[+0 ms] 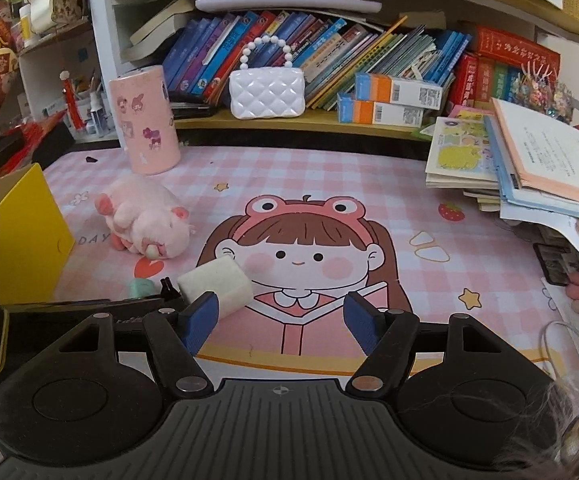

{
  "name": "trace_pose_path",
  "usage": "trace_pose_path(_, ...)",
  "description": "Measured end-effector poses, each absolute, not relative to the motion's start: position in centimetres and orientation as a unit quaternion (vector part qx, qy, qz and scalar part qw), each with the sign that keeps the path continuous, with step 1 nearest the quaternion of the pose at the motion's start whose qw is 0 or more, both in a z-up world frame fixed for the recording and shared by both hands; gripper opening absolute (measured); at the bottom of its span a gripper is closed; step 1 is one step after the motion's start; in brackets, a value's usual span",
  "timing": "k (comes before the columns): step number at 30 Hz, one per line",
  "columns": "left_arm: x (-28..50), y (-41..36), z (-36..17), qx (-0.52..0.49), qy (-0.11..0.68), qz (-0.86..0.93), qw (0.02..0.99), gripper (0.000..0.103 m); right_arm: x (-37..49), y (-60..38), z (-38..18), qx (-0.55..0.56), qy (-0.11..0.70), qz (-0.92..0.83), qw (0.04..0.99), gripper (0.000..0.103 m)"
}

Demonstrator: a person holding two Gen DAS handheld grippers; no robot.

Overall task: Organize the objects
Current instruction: 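Grasp the teal item with the left tool while the right tool grasps the white block, then carry the teal item and white block with both tools over the yellow box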

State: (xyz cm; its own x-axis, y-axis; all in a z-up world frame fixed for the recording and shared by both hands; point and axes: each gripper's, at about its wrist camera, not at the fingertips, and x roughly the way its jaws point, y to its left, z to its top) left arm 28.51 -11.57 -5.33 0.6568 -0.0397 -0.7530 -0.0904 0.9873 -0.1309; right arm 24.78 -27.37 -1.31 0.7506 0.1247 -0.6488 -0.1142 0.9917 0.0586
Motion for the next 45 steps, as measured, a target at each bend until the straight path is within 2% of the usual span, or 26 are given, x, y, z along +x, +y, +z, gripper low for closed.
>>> trace_pose_path(3, 28.5, -12.2, -5.7, -0.041, 0.413, 0.011, 0.910, 0.038, 25.3, -27.4, -1.6, 0.005, 0.352, 0.068, 0.933, 0.068)
trace_pose_path(4, 28.4, -12.2, -5.8, -0.031, 0.411, 0.007, 0.911, 0.032, 25.5, -27.5, -1.7, 0.004, 0.353, 0.072, 0.933, 0.068)
trace_pose_path(5, 28.3, -12.0, -5.7, -0.025, 0.409, 0.005, 0.912, 0.017, 25.7, -27.4, -1.8, 0.005, 0.355, 0.076, 0.932, 0.068)
trace_pose_path(14, 24.4, -9.0, -3.5, -0.064, 0.391, 0.002, 0.918, 0.017, 28.7, -25.7, -3.0, -0.031, 0.353, 0.129, 0.926, 0.068)
trace_pose_path(18, 21.9, -8.3, -2.8, -0.080, 0.395, -0.004, 0.915, 0.017, 30.9, -24.3, -4.4, -0.067, 0.379, 0.164, 0.908, 0.068)
trace_pose_path(24, 19.2, -7.5, -2.8, -0.100, 0.411, 0.004, 0.906, 0.017, 31.2, -22.4, -4.5, -0.089, 0.367, 0.214, 0.901, 0.081)
trace_pose_path(33, 17.5, -7.2, -2.5, -0.103, 0.406, 0.011, 0.908, 0.017, 31.8, -22.4, -5.6, -0.034, 0.416, 0.161, 0.894, 0.082)
trace_pose_path(37, 16.9, -6.9, -2.4, -0.101, 0.404, 0.011, 0.909, 0.017, 31.5, -23.3, -6.5, -0.007, 0.428, 0.142, 0.893, 0.074)
trace_pose_path(39, 16.7, -6.8, -2.4, -0.102, 0.405, 0.011, 0.909, 0.017, 31.2, -23.0, -6.3, -0.011, 0.418, 0.164, 0.893, 0.054)
trace_pose_path(40, 16.5, -6.8, -2.4, -0.102, 0.405, 0.010, 0.909, 0.017, 30.9, -22.8, -6.0, -0.013, 0.415, 0.166, 0.894, 0.049)
trace_pose_path(45, 15.7, -6.5, -2.4, -0.106, 0.402, 0.000, 0.909, 0.017, 29.3, -22.7, -4.8, -0.018, 0.401, 0.144, 0.905, 0.044)
